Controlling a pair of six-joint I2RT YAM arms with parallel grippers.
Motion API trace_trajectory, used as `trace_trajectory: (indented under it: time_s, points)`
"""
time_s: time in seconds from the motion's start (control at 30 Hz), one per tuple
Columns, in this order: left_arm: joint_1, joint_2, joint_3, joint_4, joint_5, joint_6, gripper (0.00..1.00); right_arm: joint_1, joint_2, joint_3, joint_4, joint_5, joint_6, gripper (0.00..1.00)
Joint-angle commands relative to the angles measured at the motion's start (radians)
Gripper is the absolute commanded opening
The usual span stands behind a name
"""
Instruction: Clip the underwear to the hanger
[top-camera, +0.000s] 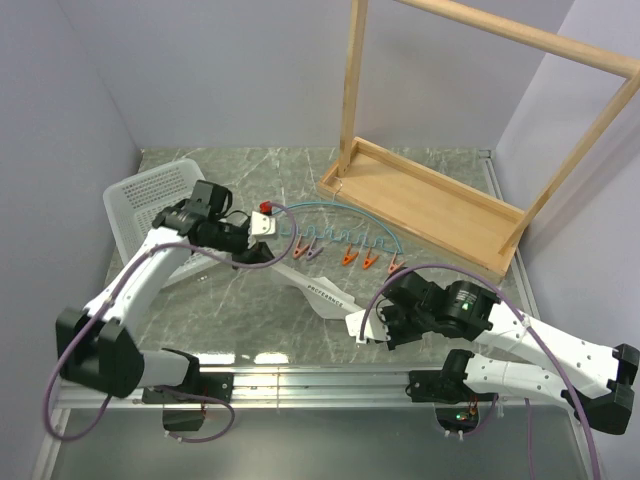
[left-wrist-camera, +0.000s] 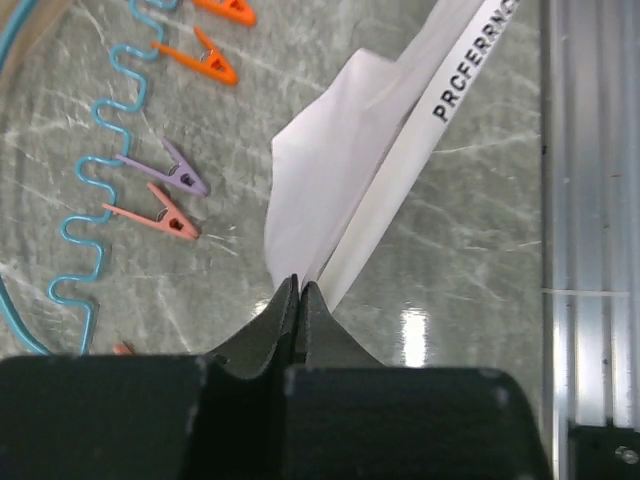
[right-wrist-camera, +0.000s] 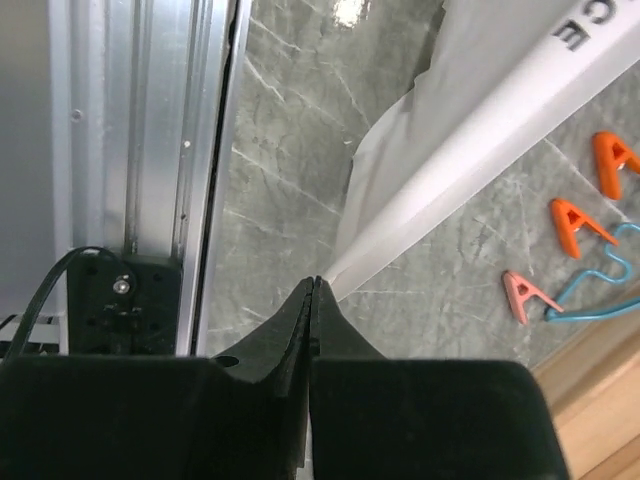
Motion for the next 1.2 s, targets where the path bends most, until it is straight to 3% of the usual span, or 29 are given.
trace_trajectory:
  time_s: [0.0,0.2,0.3,0.37,0.4,0.43,0.53,0.73,0.93,1.17]
  points:
    - [-0.001,-0.162,-0.037,-0.072,0.069,-0.029,0.0,0.0,-0.017,0.107,-0.064,-0.02,0.005,0.0]
    - [-0.005,-0.348,-0.082,-0.282,0.089,0.107,0.0,0.052,-0.003,0.225,-0.168,-0.165,0.035,0.0]
    - [-0.01,-0.441,-0.096,-0.314,0.081,0.103,0.0,0.13,-0.009,0.268,-0.183,-0.176,0.071,0.0]
    - [-0.01,-0.513,-0.117,-0.261,0.035,0.039,0.0,0.175,-0.011,0.277,-0.168,-0.125,0.099,0.0]
    - [-0.01,-0.534,-0.129,-0.148,0.015,-0.089,0.0,0.177,-0.009,0.276,-0.159,-0.088,0.101,0.0]
    - [-0.01,-0.557,-0.14,-0.117,-0.006,-0.123,0.0,0.174,0.006,0.274,-0.144,-0.019,0.096,0.0]
    - [-0.01,-0.551,-0.145,0.018,-0.064,-0.251,0.0,0.16,0.005,0.267,-0.107,0.064,0.07,0.0]
    - [0.002,-0.408,-0.045,0.184,-0.212,-0.453,0.0,-0.015,0.02,0.308,-0.094,0.09,0.032,0.0]
    - [0.009,-0.396,-0.054,0.135,-0.117,-0.336,0.0,-0.026,0.027,0.328,-0.113,0.094,0.015,0.0]
    - [0.01,-0.512,-0.071,-0.156,-0.011,-0.091,0.0,0.017,0.008,0.359,-0.194,0.014,0.021,0.0]
